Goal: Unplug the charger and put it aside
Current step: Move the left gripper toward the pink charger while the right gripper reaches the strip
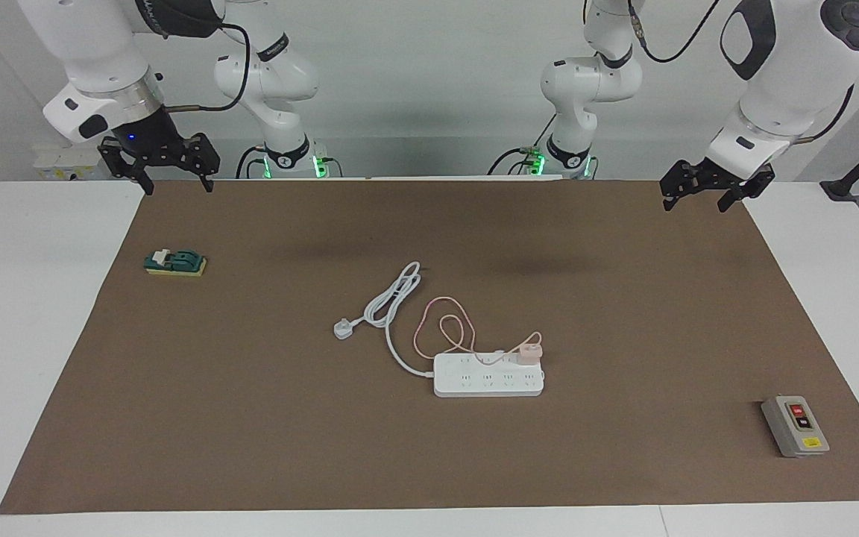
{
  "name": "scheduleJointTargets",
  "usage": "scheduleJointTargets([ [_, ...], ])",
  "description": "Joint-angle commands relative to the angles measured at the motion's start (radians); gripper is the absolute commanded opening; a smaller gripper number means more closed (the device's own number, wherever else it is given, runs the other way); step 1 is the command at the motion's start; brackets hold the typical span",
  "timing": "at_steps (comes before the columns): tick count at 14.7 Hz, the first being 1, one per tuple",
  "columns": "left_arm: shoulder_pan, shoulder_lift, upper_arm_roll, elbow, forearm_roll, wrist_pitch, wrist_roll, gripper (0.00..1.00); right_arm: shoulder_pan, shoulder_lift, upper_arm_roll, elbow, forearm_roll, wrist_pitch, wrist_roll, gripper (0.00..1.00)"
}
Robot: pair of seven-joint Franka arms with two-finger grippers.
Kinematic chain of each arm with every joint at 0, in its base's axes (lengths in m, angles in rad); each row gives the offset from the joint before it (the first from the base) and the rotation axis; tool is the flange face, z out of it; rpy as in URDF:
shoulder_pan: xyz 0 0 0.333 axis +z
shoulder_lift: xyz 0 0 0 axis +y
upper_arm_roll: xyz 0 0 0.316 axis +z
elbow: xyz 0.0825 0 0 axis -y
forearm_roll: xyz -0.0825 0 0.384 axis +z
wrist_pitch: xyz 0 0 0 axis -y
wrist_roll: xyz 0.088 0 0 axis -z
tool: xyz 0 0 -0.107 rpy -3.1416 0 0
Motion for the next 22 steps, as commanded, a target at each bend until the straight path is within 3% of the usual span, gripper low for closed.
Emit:
scheduleJointTargets([
  [1, -0.003, 0.003, 0.001, 0.002, -0.006, 0.003, -0.013, 1.00, -0.006, -0.023, 0.007, -0.026, 0.005, 0.013, 0.005, 1.00],
  [13, 0.005, -0.003, 0.012, 0.001, -0.008, -0.006, -0.019, 1.00, 0.011, -0.025, 0.009, -0.029, 0.007, 0.019, 0.023, 1.00],
  [20, 0.007, -0.010, 0.012, -0.026, -0.048, 0.039, -0.349, 1.00, 0.154, 0.032, 0.009, -0.044, 0.063, 0.078, 0.472, 1.00],
  [22, 0.008, -0.002, 0.012, -0.026, -0.065, 0.057, -0.516, 1.00, 0.186, 0.084, 0.009, -0.039, 0.117, 0.095, 0.605, 1.00],
])
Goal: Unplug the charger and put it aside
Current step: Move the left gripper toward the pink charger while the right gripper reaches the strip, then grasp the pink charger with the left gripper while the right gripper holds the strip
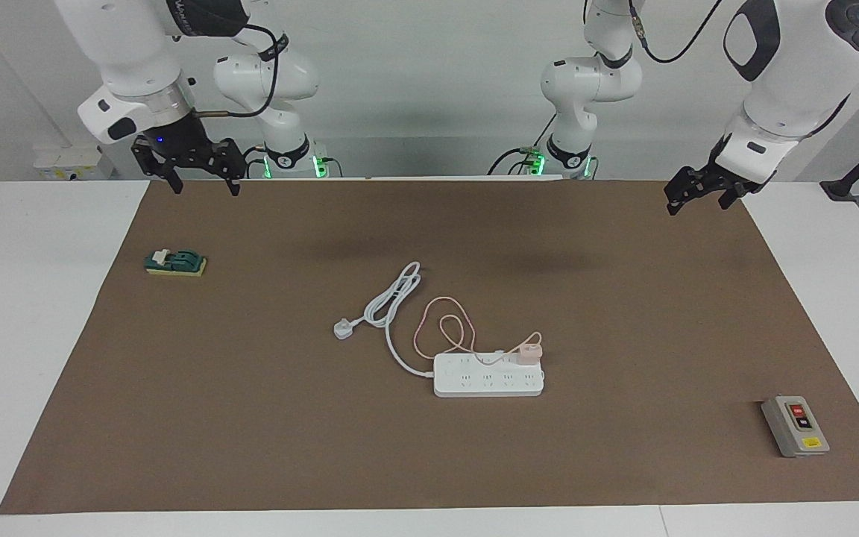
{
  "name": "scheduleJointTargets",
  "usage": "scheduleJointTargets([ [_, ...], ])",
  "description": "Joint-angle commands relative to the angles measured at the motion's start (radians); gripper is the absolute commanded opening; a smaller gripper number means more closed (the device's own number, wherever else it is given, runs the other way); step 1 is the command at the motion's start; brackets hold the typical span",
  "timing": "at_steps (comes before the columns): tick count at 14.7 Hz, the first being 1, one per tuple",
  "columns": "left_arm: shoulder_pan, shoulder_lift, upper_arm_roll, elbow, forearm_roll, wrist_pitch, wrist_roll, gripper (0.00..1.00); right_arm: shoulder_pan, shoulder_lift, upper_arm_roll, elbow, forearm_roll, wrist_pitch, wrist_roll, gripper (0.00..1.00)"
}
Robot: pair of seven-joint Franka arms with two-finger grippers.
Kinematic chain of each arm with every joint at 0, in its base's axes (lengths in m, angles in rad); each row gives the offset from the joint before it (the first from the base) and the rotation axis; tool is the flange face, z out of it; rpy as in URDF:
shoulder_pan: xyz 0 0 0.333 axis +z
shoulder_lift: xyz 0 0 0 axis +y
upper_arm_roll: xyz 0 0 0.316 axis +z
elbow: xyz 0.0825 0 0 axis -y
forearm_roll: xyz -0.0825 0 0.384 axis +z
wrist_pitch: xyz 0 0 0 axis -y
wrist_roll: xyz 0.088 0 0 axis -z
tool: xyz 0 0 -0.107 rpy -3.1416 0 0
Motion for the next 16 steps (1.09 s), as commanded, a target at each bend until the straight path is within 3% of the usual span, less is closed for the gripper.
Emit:
scheduleJointTargets([
  [1, -0.001, 0.004, 0.001, -0.016, -0.033, 0.050, -0.248, 1.00, 0.022, 0.069, 0.003, -0.009, 0.075, 0.062, 0.178, 1.00],
  [8, -0.071, 0.139, -0.006, 0.044, -0.084, 0.145, -0.911, 1.00, 0.145, 0.283, 0.001, 0.006, 0.221, 0.308, 0.523, 1.00],
  [13, -0.163, 0.257, -0.003, 0.082, -0.084, 0.234, -1.175, 1.00, 0.216, 0.541, 0.001, 0.225, 0.309, 0.358, 0.790, 1.00],
  [16, -0.196, 0.365, -0.002, 0.177, -0.077, 0.272, -1.374, 1.00, 0.225, 0.622, 0.001, 0.255, 0.453, 0.443, 0.836, 1.00],
])
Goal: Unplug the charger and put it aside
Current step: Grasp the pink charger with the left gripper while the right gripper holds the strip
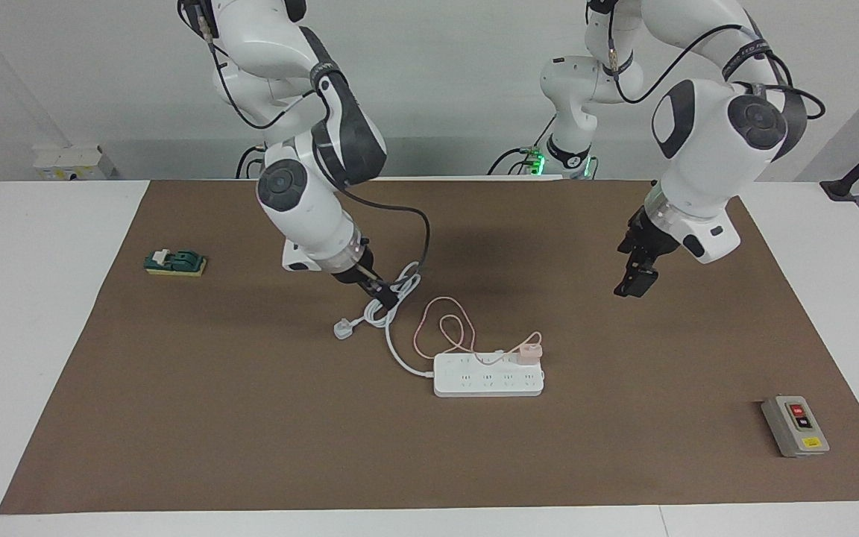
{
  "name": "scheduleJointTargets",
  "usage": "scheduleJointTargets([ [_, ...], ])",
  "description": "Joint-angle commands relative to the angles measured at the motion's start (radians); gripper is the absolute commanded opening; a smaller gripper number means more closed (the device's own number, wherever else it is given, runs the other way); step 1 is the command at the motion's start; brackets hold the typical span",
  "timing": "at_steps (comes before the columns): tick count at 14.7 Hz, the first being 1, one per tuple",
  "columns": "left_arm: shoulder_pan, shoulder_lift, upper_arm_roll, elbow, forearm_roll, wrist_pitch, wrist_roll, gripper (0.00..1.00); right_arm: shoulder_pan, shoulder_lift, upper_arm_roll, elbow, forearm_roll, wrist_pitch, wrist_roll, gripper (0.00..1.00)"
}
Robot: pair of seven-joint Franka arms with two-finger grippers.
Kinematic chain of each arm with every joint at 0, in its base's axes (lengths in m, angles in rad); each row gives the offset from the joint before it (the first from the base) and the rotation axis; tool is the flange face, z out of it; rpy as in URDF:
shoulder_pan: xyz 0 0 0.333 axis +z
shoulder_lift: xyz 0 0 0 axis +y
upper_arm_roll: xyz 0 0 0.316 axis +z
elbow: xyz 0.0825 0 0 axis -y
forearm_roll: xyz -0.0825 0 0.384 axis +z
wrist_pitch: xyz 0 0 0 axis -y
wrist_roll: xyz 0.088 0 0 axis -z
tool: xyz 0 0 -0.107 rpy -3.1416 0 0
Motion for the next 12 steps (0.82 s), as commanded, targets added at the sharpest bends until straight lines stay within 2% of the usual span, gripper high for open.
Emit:
scheduleJointTargets([
  [1, -0.029, 0.130, 0.014, 0.121, 0.016, 0.023, -0.196, 1.00, 0.000, 0.099, 0.000, 0.078, 0.112, 0.053, 0.045, 1.00],
  [4, -0.089, 0.207, 0.017, 0.123, 0.086, 0.100, -0.278, 1.00, 0.017, 0.181, 0.000, 0.153, 0.187, 0.074, 0.115, 1.00],
  [8, -0.115, 0.278, 0.018, 0.127, 0.114, 0.177, -0.371, 1.00, 0.023, 0.335, 0.001, 0.337, 0.205, 0.079, 0.210, 1.00],
  [10, -0.119, 0.287, 0.018, 0.124, 0.117, 0.233, -0.402, 1.00, 0.023, 0.415, 0.012, 0.428, 0.237, 0.094, 0.241, 1.00],
  [12, -0.142, 0.289, 0.018, 0.106, 0.119, 0.261, -0.405, 1.00, 0.023, 0.437, 0.015, 0.456, 0.241, 0.099, 0.243, 0.99],
])
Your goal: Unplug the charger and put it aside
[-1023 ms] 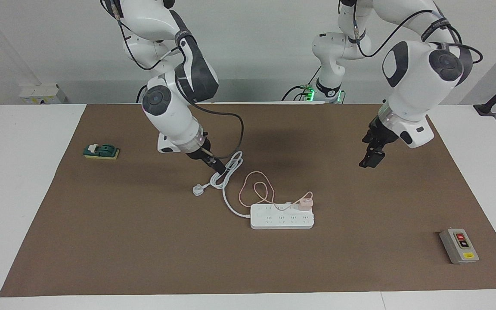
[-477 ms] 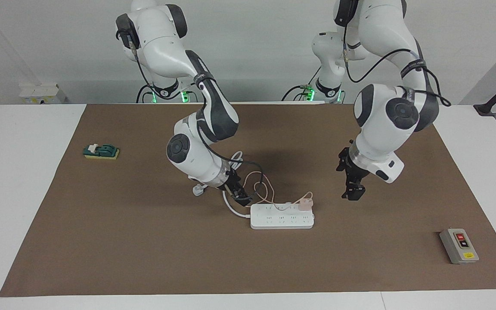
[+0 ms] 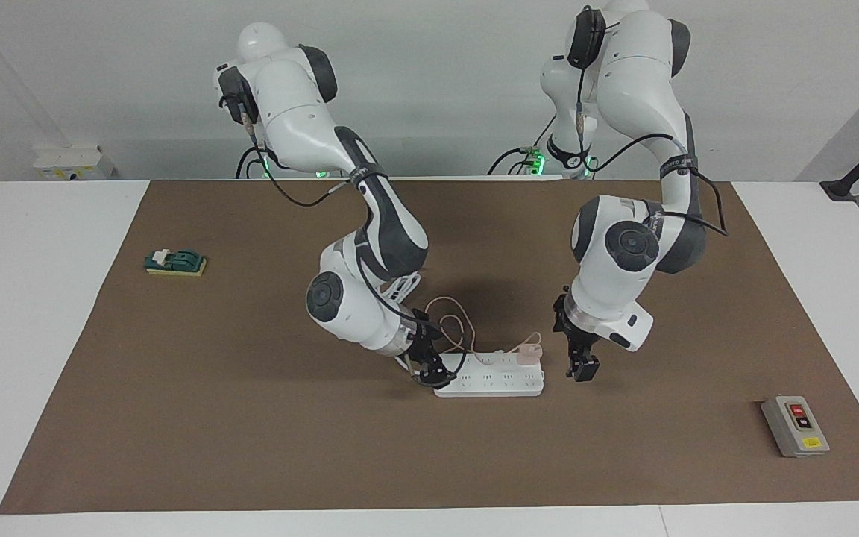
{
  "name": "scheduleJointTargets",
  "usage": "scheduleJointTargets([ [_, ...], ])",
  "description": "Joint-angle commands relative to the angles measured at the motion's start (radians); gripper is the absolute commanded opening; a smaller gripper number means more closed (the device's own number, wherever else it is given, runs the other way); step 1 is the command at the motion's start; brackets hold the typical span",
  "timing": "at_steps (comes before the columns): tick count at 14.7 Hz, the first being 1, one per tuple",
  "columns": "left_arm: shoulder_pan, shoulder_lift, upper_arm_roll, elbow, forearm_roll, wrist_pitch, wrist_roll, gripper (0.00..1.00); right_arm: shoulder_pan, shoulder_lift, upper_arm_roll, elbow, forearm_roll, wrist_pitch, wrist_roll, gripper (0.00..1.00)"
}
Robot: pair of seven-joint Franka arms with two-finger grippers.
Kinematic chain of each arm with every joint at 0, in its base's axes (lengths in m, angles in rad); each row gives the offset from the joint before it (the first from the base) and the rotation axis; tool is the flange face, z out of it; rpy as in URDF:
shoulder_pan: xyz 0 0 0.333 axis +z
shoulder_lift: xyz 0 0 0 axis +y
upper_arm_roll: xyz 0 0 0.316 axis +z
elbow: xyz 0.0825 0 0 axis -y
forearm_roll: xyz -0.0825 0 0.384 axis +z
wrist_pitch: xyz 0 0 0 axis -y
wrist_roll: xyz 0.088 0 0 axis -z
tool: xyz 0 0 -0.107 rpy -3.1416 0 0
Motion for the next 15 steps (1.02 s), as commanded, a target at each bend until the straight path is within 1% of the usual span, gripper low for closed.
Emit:
scheduleJointTargets([
  [1, -0.045, 0.013, 0.016, -0.008, 0.028, 0.046, -0.033, 1.00, -0.002, 0.079, 0.014, 0.108, 0.021, 0.006, 0.026, 0.99],
  [2, -0.045, 0.011, 0.016, -0.016, 0.041, 0.065, -0.042, 1.00, -0.002, 0.089, 0.022, 0.124, 0.021, 0.007, 0.026, 0.99],
  [4, -0.054, 0.001, 0.016, -0.063, 0.050, 0.103, -0.052, 1.00, -0.004, 0.105, 0.025, 0.133, 0.021, 0.039, 0.026, 0.99],
  [6, -0.068, -0.013, 0.016, -0.099, 0.051, 0.107, -0.052, 1.00, -0.004, 0.131, 0.025, 0.156, 0.021, 0.049, 0.026, 0.99],
  [7, -0.068, -0.015, 0.016, -0.102, 0.053, 0.107, -0.052, 1.00, -0.004, 0.138, 0.025, 0.171, 0.021, 0.047, 0.026, 0.99],
  [10, -0.086, -0.018, 0.016, -0.104, 0.051, 0.099, -0.058, 1.00, -0.007, 0.151, 0.022, 0.171, 0.019, 0.052, 0.020, 0.99],
  [15, -0.086, -0.018, 0.014, -0.105, 0.053, 0.111, -0.069, 1.00, -0.008, 0.169, 0.022, 0.168, 0.018, 0.084, -0.012, 0.98],
])
